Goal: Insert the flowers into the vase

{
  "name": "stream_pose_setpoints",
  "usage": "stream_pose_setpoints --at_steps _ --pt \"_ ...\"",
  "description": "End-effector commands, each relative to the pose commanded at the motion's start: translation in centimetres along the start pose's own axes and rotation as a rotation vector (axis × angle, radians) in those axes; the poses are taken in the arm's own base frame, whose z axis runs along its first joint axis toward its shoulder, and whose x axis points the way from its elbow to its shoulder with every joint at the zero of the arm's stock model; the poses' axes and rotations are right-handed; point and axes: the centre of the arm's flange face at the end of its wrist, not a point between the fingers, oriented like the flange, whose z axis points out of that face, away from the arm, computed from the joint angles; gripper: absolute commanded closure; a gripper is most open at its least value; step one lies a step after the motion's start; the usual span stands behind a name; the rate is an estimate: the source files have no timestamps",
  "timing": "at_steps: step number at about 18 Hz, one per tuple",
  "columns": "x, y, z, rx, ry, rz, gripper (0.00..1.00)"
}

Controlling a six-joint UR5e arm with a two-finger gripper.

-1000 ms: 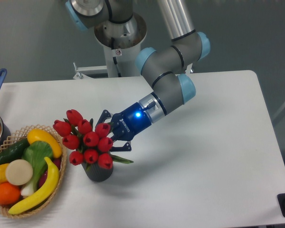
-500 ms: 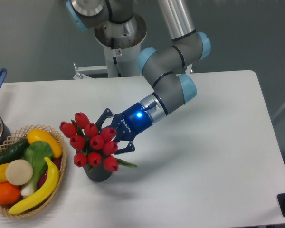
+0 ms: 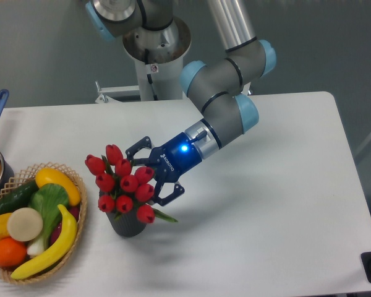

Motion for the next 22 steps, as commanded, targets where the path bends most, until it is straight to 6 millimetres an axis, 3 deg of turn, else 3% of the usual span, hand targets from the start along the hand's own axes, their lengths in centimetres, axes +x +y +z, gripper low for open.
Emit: stream_pose_setpoints --at_steps 8,17,22 --pt "0.5 -2.3 -2.9 -0.172 -0.091 0.078 0.0" --pt "1.8 -4.0 -3.9 -0.311 -0.145 0.132 0.0" --pt "1.7 -6.6 -7.2 -0.548 -0.265 0.237 0.0"
